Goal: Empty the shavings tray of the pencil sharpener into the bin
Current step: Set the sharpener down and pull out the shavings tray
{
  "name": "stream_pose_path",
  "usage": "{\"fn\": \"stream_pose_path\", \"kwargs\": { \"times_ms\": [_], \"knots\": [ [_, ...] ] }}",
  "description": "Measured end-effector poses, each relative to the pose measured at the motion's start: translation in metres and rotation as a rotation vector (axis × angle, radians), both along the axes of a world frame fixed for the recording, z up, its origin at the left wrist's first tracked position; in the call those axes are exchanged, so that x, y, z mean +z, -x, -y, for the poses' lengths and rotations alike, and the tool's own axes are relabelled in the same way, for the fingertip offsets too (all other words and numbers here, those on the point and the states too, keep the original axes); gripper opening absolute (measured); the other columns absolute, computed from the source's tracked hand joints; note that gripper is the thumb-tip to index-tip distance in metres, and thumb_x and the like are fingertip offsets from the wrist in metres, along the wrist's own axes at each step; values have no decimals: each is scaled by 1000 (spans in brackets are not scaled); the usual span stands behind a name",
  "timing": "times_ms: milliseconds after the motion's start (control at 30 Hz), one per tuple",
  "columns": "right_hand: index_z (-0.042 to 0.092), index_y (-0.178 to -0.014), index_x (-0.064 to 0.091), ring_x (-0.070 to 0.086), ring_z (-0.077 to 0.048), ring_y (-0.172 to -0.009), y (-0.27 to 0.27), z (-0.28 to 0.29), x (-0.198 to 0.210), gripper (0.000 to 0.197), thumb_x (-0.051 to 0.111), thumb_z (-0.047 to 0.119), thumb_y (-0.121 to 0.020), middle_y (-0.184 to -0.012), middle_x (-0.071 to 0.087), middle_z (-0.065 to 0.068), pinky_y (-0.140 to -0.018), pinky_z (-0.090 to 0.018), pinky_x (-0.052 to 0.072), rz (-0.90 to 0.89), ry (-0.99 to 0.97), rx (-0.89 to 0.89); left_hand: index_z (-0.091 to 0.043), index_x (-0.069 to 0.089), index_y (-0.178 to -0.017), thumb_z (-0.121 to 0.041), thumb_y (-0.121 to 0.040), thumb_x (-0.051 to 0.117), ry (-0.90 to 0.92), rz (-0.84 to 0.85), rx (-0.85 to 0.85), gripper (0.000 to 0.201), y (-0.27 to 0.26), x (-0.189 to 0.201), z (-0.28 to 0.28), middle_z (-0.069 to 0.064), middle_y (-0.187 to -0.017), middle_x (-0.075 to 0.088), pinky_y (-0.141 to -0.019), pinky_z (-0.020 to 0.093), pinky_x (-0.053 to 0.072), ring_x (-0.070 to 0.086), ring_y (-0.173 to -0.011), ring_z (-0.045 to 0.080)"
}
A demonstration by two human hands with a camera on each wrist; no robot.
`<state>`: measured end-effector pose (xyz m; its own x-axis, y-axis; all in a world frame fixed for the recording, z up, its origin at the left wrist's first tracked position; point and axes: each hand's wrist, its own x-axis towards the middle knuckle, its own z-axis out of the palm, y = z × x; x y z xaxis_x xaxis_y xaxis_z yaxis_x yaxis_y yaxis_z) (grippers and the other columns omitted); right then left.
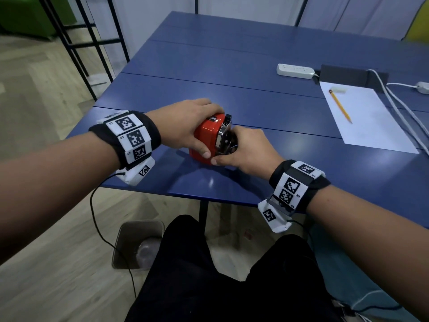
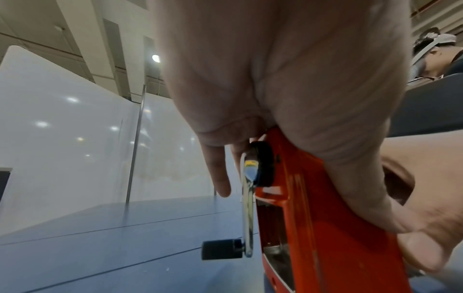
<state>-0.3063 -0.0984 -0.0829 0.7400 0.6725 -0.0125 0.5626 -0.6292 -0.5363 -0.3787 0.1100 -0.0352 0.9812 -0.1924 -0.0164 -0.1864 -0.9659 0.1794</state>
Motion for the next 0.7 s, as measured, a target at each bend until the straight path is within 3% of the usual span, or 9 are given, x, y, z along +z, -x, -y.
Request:
{"fn": "stream_pose_path", "kwargs": {
  "times_ms": [233, 700],
  "knots": [
    [18, -113, 65, 69, -19, -94, 8, 5, 1, 67, 91, 61, -68, -102, 74, 2, -81, -38, 60, 3, 12, -25, -30, 44, -142, -67, -61, 87, -9, -29, -20, 99, -3, 2, -2, -10, -120, 50, -92, 42, 53, 57, -104, 16],
    [19, -112, 64, 68, -20, -94, 14, 13, 3, 69, 88, 66, -67, -101, 73, 1, -80, -40, 60, 23, 33, -42, -29, 41, -143, -63, -64, 89, -7, -49, -43, 98, -4, 2, -4, -10, -116, 45, -93, 43, 53, 53, -103, 16]
  ]
}}
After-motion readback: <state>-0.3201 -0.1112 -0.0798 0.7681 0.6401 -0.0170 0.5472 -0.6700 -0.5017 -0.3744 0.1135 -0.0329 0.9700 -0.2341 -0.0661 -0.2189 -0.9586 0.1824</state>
